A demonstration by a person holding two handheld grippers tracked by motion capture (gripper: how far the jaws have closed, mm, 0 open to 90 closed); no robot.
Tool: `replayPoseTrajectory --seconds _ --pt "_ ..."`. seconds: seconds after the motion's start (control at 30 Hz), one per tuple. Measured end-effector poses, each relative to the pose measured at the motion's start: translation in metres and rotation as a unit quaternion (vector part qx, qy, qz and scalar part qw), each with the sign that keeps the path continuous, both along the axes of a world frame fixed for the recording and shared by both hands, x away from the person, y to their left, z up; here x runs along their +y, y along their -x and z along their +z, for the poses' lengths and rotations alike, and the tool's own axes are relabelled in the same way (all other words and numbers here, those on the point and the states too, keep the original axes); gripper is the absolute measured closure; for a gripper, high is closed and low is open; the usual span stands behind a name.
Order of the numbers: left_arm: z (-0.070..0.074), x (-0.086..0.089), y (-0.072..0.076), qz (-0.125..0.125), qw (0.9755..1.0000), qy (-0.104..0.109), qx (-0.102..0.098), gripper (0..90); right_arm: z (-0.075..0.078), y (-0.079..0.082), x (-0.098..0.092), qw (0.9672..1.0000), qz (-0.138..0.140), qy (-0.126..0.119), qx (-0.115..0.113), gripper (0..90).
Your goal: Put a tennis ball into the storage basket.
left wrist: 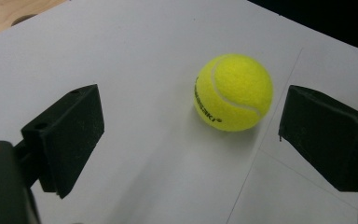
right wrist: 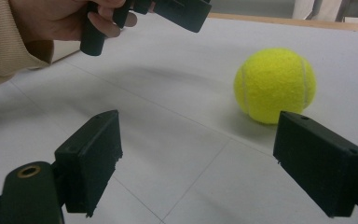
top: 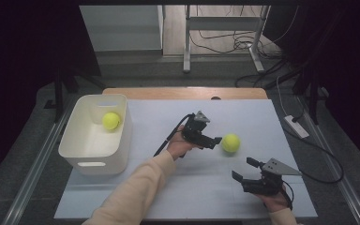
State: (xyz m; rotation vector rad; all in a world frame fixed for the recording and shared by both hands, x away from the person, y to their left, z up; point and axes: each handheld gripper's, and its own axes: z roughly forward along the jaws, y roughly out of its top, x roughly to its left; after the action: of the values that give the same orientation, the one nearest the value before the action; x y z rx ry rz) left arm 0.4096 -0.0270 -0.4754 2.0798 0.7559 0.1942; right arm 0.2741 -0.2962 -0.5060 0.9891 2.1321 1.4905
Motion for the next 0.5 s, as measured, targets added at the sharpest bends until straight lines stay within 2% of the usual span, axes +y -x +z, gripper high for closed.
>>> replayPoseTrajectory --seconds 0.3,0.5 --pt "-0.002 -0.01 0.001 -0.013 0.9999 -0.006 -0.003 7.0 0.002 0.0 0.0 1.0 0.0 -0.004 -0.001 15.1" --pt "-0.005 -0.016 -0.001 -0.017 0.9998 -0.003 0.0 7.0 0.004 0.0 0.003 1.0 0.004 -0.004 -0.006 15.2"
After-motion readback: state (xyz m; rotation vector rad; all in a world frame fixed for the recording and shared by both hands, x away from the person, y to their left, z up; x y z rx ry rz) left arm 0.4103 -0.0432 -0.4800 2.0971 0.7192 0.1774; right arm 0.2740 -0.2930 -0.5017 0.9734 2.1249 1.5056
